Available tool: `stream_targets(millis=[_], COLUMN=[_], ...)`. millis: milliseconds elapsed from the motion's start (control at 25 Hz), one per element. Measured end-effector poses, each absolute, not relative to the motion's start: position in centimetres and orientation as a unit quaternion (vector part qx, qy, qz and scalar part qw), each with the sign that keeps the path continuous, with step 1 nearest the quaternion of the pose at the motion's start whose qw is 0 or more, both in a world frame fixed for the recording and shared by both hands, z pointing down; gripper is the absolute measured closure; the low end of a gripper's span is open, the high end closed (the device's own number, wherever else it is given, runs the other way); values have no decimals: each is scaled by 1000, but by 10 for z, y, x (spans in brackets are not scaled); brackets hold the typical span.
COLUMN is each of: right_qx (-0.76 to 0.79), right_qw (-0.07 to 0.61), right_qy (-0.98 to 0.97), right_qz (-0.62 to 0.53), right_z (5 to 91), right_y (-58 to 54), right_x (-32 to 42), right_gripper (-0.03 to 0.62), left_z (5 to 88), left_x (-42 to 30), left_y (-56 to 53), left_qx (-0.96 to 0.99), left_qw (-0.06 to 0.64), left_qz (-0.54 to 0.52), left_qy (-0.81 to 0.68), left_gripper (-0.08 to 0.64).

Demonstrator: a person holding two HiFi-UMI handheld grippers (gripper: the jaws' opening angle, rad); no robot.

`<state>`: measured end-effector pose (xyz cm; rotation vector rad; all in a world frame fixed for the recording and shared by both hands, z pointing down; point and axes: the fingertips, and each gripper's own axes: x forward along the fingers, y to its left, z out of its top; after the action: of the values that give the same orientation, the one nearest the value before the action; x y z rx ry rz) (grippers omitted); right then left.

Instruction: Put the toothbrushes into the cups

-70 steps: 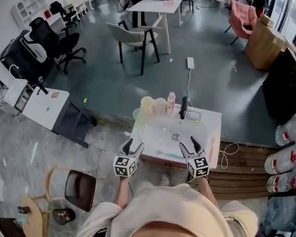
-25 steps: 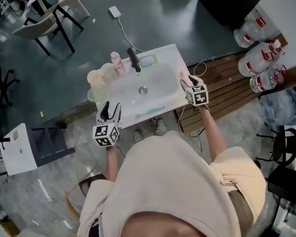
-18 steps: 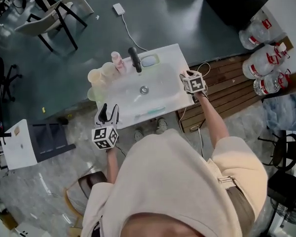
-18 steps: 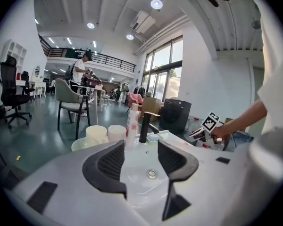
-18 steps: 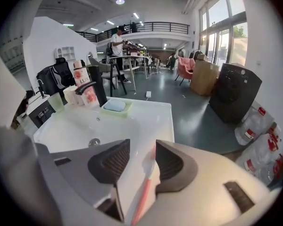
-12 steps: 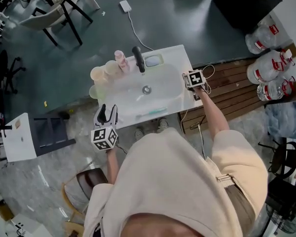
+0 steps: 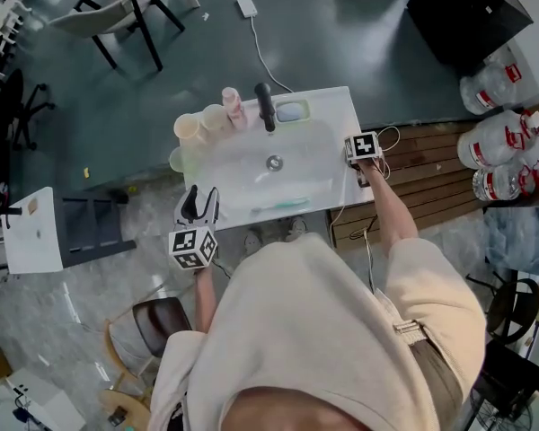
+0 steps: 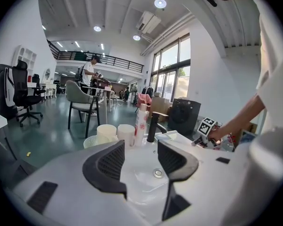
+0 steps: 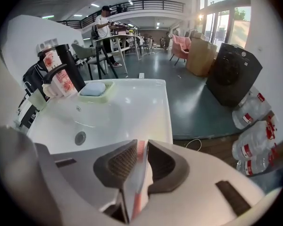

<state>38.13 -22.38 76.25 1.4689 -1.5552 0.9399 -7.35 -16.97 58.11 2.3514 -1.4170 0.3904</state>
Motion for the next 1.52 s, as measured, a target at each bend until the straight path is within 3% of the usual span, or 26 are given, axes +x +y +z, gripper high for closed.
stream_targets(millis=[200, 1120, 1520], right_qx=[584, 644, 617], right_qw=[374, 173, 95], right_qy=[-623, -716, -768], right_qz=[362, 206, 144], right_z=[755, 601, 520], right_y=[-222, -173, -180], right_x=[376, 307, 245], right_gripper=[529, 531, 531], left_z=[580, 584, 580], left_x=[-71, -59, -79], left_y=[-171, -190, -183], left_qx=[839, 877, 875], left_qw=[179, 168, 171], left_qz=[144, 145, 133], left_qy=[-493, -425, -433], left_gripper=[342, 344, 345])
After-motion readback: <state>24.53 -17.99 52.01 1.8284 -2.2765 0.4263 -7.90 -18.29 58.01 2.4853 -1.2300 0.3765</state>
